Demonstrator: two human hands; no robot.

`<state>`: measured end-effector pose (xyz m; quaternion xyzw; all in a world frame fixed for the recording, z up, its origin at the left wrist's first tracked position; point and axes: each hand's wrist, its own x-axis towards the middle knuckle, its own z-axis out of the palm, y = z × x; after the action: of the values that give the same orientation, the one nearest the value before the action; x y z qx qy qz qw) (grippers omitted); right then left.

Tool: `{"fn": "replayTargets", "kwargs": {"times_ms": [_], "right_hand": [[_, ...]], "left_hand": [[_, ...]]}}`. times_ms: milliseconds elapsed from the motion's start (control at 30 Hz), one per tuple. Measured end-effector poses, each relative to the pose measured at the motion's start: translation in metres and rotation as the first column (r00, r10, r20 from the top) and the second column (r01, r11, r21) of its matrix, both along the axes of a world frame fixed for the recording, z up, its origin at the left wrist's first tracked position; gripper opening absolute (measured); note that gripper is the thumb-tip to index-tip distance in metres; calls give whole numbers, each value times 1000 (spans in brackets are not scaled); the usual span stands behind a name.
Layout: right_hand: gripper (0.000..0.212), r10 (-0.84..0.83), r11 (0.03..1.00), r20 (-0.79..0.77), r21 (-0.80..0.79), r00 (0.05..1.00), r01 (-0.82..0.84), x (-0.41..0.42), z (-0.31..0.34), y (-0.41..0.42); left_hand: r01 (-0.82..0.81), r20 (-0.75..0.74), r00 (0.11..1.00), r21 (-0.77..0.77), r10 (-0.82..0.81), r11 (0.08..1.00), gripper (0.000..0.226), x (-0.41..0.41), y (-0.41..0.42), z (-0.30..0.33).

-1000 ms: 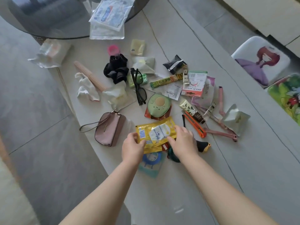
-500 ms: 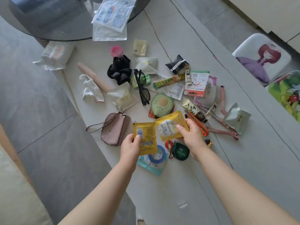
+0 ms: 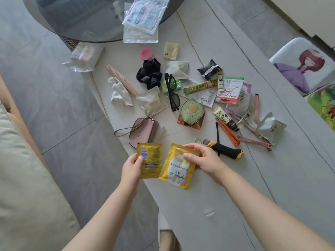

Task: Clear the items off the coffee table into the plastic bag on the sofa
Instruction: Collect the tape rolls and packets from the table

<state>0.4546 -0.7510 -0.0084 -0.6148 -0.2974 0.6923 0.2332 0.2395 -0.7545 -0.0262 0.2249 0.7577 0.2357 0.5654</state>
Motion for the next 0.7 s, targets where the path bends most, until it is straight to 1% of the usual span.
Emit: {"fn": "replayTargets", "kwargs": {"times_ms": [33,67,133,167,200,267,300,333,400,433,500,633,700], "right_hand": [[19,19,1000,54,5,998,-19,-5,-4,-2],[19,24,999,153,21,988,-27,-11,-8,-4],[18,-24,999,345,53,938,6,-23,-20,-11],[18,-51,998,397,62,917,28,-28,-24,-15],[20,-64,997,437,73,897,35,-31,-28,-19],[23,-77,994,540,109,838,21,-31,-32,-27],[24,-67,993,604,118,794,-7,-28,-34,-31],[26,-23,993,676,103,737,-63,-24,-35,-34],[35,128,971,781,28,611,-238,-16,-39,-39],[41,189,949,801,1,569,-316,-13,-42,-41],[53,252,909,811,-12,528,-416,-13,-46,-43],[73,331,858,799,-34,501,-513,-21,-56,-44],[77,380,826,803,-70,460,-560,-25,-62,-44]], "left_hand": [[20,49,999,-26,-19,999,24,7,-1,2],[42,90,995,-49,-37,998,23,14,-3,3],[111,134,986,-49,-104,993,19,30,-8,6],[149,138,980,-40,-142,988,14,36,-12,6],[175,137,976,-43,-167,984,13,40,-16,5],[206,69,977,-78,-201,975,22,40,-25,-3],[205,15,979,-94,-204,974,22,38,-26,-5],[184,-26,982,-100,-187,978,20,33,-27,-8],[120,-46,991,-99,-125,988,11,23,-26,-11],[87,-26,996,-101,-90,991,7,18,-26,-11],[33,26,999,-109,-31,993,4,9,-27,-11],[-29,50,998,-104,35,994,7,1,-32,-17],[-35,68,997,-108,43,994,5,3,-34,-19]]}}
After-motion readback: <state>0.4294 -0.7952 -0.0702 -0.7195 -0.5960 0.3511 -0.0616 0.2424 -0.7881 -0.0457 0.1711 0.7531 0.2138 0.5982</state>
